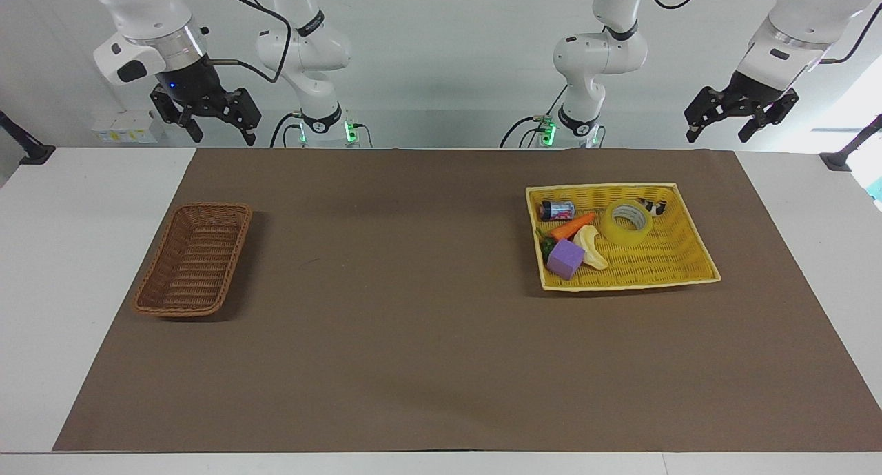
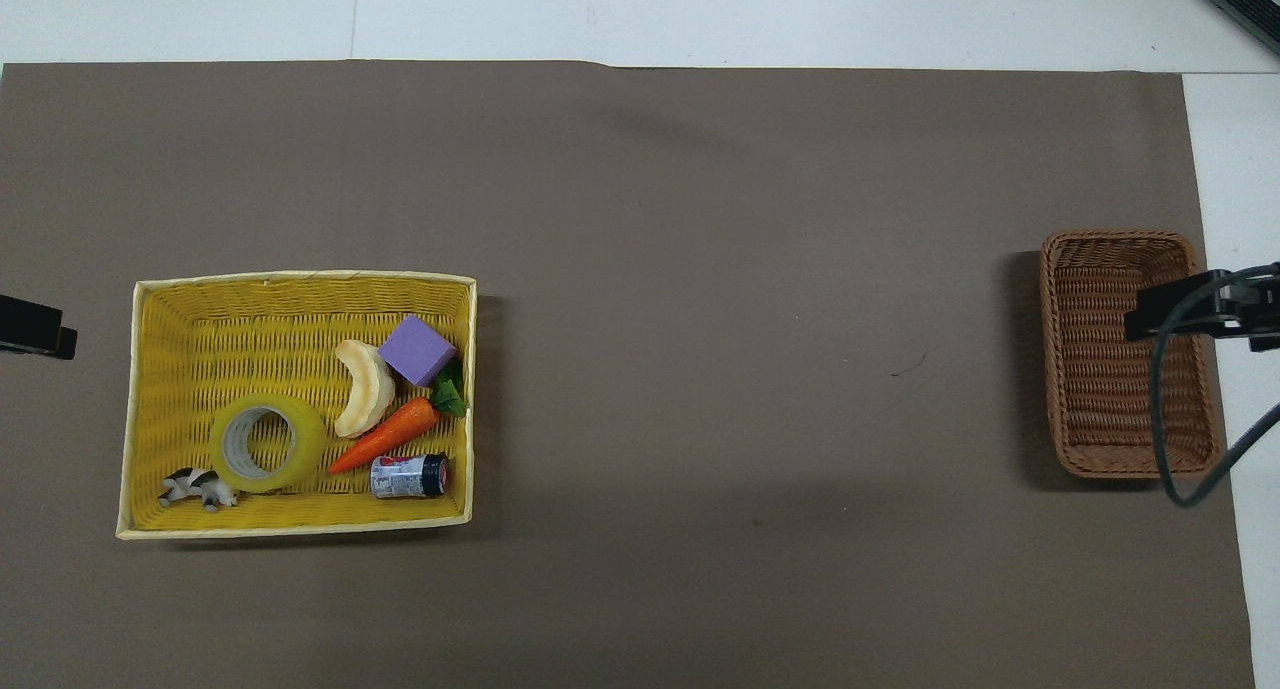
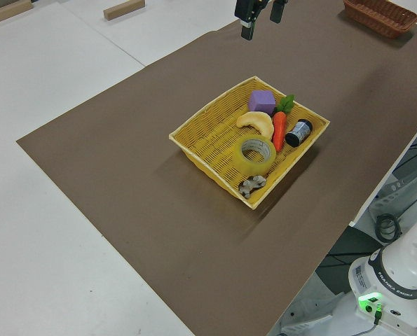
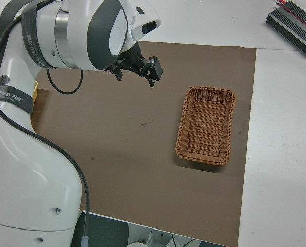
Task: Move tape to another basket
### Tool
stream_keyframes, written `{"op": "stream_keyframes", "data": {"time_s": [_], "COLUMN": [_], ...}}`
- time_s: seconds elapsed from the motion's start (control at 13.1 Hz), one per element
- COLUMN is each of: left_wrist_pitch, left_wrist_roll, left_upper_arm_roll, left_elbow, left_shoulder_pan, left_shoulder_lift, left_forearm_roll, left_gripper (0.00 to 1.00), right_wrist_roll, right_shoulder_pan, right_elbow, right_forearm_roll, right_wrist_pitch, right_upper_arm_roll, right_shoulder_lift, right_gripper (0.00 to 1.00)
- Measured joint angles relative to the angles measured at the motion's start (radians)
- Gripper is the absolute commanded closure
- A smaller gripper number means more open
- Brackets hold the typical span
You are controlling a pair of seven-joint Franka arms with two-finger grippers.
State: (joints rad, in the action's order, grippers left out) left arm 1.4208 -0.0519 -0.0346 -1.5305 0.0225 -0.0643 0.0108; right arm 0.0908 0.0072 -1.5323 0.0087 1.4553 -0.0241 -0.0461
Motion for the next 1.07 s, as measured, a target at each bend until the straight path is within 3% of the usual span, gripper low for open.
{"op": "stream_keyframes", "data": {"time_s": [0.38, 0.69, 1.07], "left_wrist_pitch": [0.012, 0.017, 0.054], "left_wrist_roll": [-0.045, -0.270, -0.381], "left_upper_arm_roll": [0.001, 0.003, 0.005], "left_elbow": [-0.033, -0.052, -0.113], "left_shoulder_pan": [0.000, 0.040, 0.109], "left_shoulder_lift": [-0.008, -0.016, -0.017], "left_forearm_roll": [0.000, -0.004, -0.097], "left_gripper": [0.00, 0.00, 0.00], "right_wrist_roll": [0.000, 0.000, 0.000], "right_shoulder_pan": [0.000, -0.001, -0.001], "right_elbow": [-0.001, -0.001, -0.002], "right_forearm_roll": [0.000, 0.000, 0.000], "right_wrist_pitch": [0.000, 0.000, 0.000], "right_upper_arm_roll": [0.000, -0.002, -0.003], "right_shoulder_lift": [0.000, 0.000, 0.000], "right_gripper": [0.00, 0.00, 0.00]}}
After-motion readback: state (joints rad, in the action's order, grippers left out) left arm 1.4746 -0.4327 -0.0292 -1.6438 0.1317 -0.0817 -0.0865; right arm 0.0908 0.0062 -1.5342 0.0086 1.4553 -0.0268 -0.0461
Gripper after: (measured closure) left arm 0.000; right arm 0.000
